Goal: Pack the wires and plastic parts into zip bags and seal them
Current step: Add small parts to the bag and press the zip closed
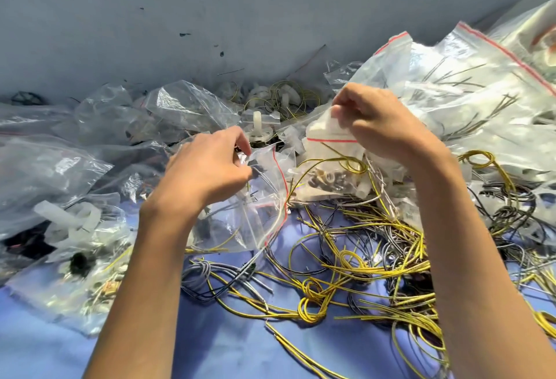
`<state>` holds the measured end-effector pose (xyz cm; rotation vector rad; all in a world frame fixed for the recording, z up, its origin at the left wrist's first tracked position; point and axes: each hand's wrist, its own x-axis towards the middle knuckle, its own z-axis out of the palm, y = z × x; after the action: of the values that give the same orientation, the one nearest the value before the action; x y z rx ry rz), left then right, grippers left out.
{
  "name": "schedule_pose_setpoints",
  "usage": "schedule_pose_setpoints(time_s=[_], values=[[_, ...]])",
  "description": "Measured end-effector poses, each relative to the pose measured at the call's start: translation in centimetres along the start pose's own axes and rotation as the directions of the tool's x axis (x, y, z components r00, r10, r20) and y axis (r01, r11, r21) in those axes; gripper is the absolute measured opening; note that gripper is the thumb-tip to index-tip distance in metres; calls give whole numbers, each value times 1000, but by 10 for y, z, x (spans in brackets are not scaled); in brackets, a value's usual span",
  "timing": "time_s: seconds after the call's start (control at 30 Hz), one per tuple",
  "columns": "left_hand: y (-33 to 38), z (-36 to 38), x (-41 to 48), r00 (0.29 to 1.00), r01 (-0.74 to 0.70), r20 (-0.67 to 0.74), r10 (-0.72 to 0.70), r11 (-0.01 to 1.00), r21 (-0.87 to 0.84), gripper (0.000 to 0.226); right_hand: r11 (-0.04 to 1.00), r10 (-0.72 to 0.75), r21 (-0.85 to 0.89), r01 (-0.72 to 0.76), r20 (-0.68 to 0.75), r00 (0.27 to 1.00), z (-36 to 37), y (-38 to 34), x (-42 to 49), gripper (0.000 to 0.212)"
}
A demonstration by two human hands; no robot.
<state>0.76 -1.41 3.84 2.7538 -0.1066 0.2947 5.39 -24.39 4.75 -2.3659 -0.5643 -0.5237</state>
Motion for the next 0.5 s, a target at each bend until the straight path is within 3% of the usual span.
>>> schedule_pose_setpoints(time_s=[0.33,0.5], values=[[5,7,0,999,-32,35,32,999,6,22,997,-71,-67,48,-407,910,5,-3,4,14],[10,7,-2,997,-65,39,64,998,21,24,993,-18,81,82,-588,809,-4,-8,4,15]])
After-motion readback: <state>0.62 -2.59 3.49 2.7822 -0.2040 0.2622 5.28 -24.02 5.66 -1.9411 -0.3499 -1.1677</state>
